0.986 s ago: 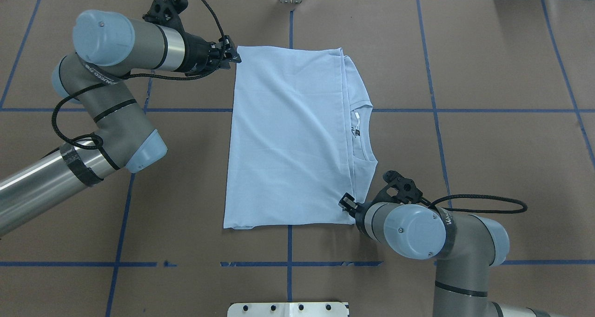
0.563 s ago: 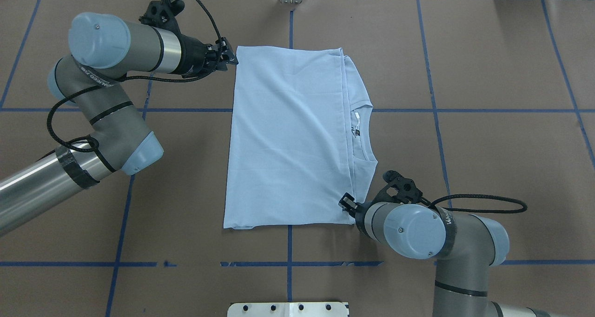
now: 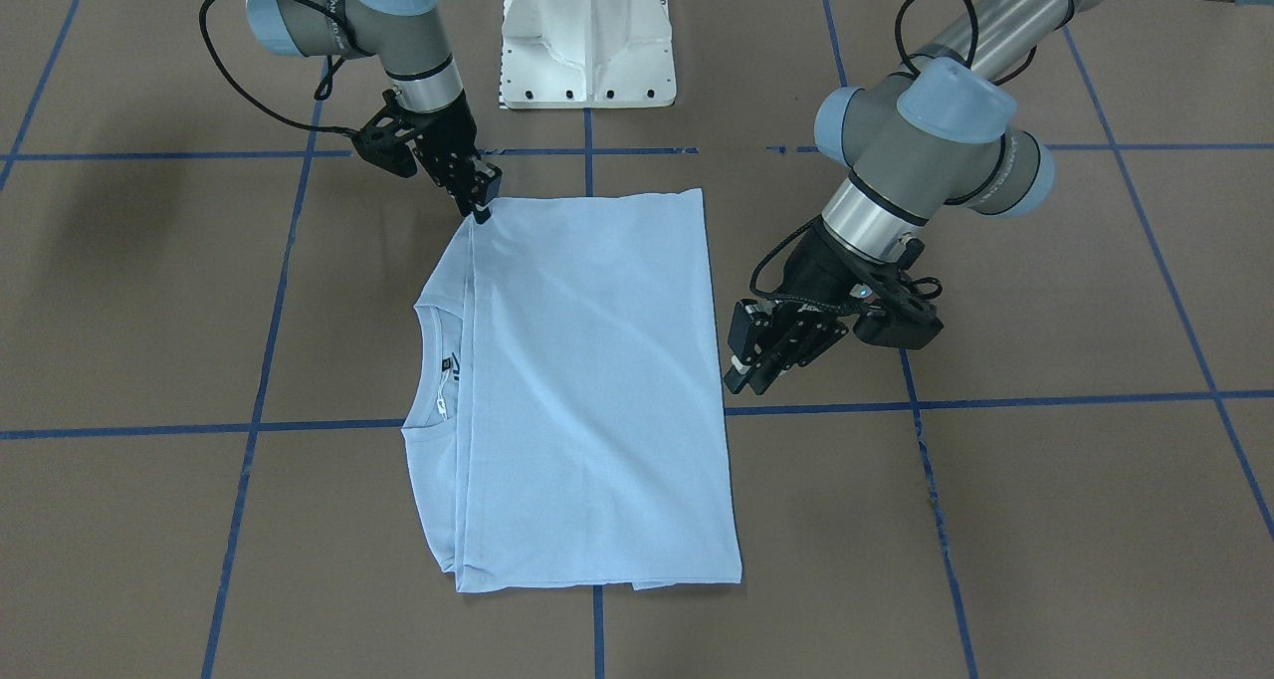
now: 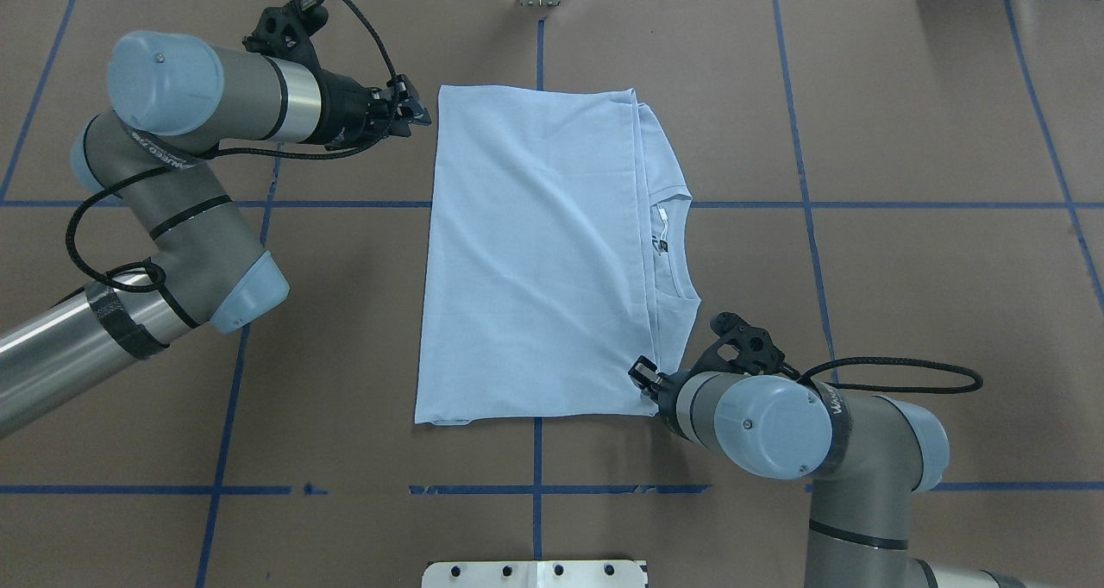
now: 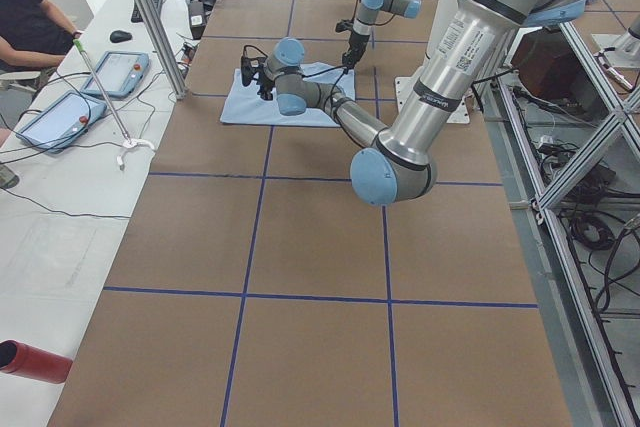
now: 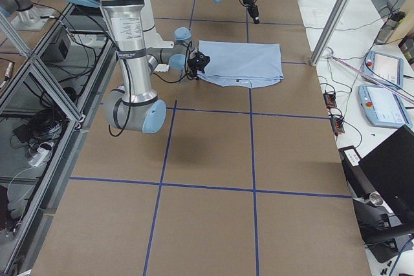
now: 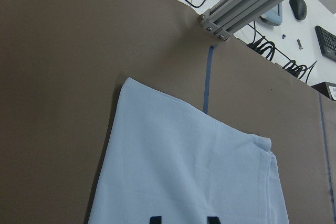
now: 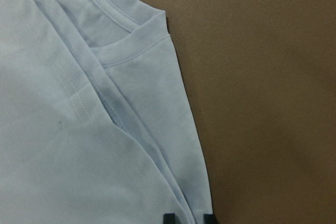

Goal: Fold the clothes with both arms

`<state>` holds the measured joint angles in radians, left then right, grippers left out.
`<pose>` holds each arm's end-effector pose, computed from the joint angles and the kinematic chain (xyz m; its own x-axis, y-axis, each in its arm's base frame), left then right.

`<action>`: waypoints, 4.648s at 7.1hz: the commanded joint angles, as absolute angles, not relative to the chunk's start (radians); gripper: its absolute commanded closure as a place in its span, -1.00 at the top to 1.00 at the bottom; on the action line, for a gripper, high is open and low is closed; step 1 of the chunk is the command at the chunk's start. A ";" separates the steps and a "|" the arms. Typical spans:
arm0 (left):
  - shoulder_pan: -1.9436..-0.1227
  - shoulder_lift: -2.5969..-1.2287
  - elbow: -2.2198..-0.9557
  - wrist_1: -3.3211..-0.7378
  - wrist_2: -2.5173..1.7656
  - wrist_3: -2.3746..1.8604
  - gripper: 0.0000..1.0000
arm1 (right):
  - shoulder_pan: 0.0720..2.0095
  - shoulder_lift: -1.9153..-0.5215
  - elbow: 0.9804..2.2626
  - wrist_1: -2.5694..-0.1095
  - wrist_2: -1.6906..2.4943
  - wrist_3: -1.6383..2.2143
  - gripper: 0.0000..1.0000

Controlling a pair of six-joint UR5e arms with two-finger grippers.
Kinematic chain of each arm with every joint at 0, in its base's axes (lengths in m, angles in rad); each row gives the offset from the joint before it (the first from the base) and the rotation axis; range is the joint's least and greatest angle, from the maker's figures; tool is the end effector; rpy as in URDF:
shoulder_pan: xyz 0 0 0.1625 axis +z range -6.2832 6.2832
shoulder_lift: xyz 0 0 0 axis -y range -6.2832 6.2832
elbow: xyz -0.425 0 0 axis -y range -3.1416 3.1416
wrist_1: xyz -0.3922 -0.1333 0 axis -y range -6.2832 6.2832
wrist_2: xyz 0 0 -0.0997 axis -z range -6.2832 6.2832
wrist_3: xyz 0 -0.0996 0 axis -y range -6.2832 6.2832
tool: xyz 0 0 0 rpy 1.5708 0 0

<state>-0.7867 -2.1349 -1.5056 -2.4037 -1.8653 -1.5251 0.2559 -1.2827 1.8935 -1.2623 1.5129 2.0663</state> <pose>0.4118 -0.5607 0.2597 0.1888 -0.1274 -0.9737 0.4703 0.8822 -0.0243 -0.5274 -0.2817 0.3261 0.3748 0.5887 0.7162 -0.5404 0.7664 -0.3472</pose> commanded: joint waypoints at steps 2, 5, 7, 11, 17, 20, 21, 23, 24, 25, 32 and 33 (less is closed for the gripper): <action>-0.787 -2.129 -1.506 -2.405 -1.864 -1.525 -0.20 | 0.256 -1.284 1.891 -1.262 1.513 2.066 -1.00; -0.787 -2.129 -1.505 -2.405 -1.864 -1.526 -0.20 | 0.261 -1.282 1.890 -1.264 1.513 2.066 0.05; -0.787 -2.129 -1.505 -2.404 -1.862 -1.526 -0.20 | 0.262 -1.267 1.888 -1.319 1.513 2.066 0.03; -0.785 -2.118 -1.506 -2.405 -1.862 -1.526 -0.19 | 0.259 -1.250 1.887 -1.358 1.513 2.065 0.01; -0.787 -2.118 -1.508 -2.404 -1.861 -1.528 -0.16 | 0.258 -1.250 1.884 -1.358 1.519 2.063 -0.33; -0.787 -2.117 -1.511 -2.404 -1.861 -1.528 -0.16 | 0.258 -1.249 1.887 -1.356 1.520 2.063 -1.00; -0.787 -2.117 -1.511 -2.404 -1.862 -1.528 -0.16 | 0.261 -1.241 1.887 -1.356 1.520 2.063 -1.00; -0.787 -2.117 -1.511 -2.404 -1.862 -1.528 -0.16 | 0.264 -1.239 1.891 -1.358 1.520 2.060 -1.00; -0.787 -2.109 -1.512 -2.404 -1.862 -1.528 -0.16 | 0.264 -1.241 1.891 -1.358 1.522 2.060 -1.00; -0.785 -2.109 -1.513 -2.404 -1.862 -1.528 -0.16 | 0.265 -1.241 1.893 -1.358 1.523 2.059 -1.00; -0.680 -1.949 -1.700 -2.402 -1.794 -1.730 -0.15 | 0.267 -1.318 1.994 -1.355 1.566 2.033 -1.00; -0.590 -1.880 -1.789 -2.360 -1.713 -1.794 -0.15 | 0.264 -1.318 1.996 -1.355 1.566 2.033 -1.00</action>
